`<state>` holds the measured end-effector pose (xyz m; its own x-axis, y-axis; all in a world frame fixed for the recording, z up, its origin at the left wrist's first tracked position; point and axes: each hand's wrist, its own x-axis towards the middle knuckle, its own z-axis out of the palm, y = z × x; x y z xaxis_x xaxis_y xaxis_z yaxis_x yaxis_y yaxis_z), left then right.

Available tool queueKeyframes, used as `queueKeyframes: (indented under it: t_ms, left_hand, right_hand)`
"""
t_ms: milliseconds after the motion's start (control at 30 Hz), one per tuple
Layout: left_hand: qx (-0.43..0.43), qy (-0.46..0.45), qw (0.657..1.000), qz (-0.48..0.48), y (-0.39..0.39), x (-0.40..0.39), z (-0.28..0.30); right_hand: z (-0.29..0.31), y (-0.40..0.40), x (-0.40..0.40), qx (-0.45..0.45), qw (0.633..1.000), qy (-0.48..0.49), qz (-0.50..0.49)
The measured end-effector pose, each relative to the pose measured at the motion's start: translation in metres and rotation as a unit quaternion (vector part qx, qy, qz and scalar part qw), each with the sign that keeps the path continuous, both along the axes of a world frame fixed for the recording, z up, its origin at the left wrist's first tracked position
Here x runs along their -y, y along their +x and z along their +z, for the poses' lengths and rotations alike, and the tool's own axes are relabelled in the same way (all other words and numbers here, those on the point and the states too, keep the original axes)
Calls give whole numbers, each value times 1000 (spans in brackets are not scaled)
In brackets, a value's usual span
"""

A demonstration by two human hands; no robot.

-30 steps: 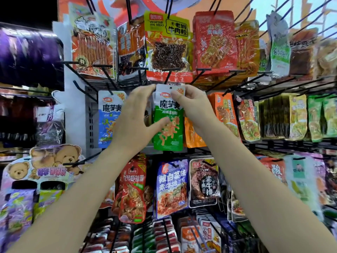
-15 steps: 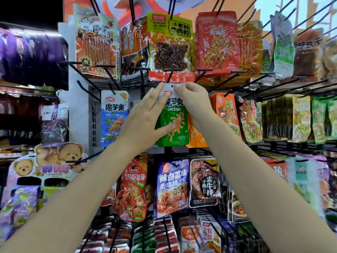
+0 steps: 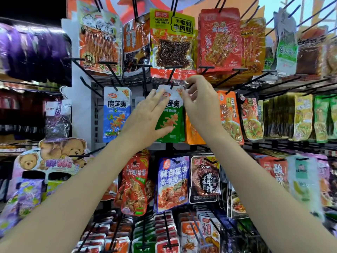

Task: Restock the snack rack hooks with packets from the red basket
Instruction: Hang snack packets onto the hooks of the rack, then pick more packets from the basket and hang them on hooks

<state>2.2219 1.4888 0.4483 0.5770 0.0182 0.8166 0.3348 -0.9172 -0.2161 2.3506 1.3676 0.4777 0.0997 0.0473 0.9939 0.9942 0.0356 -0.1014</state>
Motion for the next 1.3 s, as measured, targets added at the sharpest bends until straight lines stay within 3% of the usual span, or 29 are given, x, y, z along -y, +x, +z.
queueKeyframes:
  t_ms: [100,200,300,600,733,867,967,1067,1300]
  left_hand:
    - [-28,28,998,54,2,0,3]
    - [-40,35,994,96,8,1,6]
    - [-41,28,994,101,15,-1,4]
    - [-66,-49,994,68,13,-6,3]
    - [20,-32,999,-14,5,13,-6]
    - [90,-4,975,-203,20,72,-48]
    - [33,-51,947,-315,58,123,-105]
    - [-108,-171,909,-365,104,172,-178]
    - [-358,-295,810,-358,203,271,-368]
  right_hand:
    - [-25,12,11,119,985,9,-125]
    - [-40,29,10,123,968,-74,-205]
    - [-44,38,3,96,961,-143,-216]
    - [-39,39,2,86,966,-178,-165]
    - [-52,33,36,99,984,-105,-107]
    - [-92,30,107,70,992,-49,-89]
    - [-147,45,168,12,990,-64,-126]
    - [-220,75,232,-83,970,-122,-191]
    - [-428,111,372,-333,848,-292,-292]
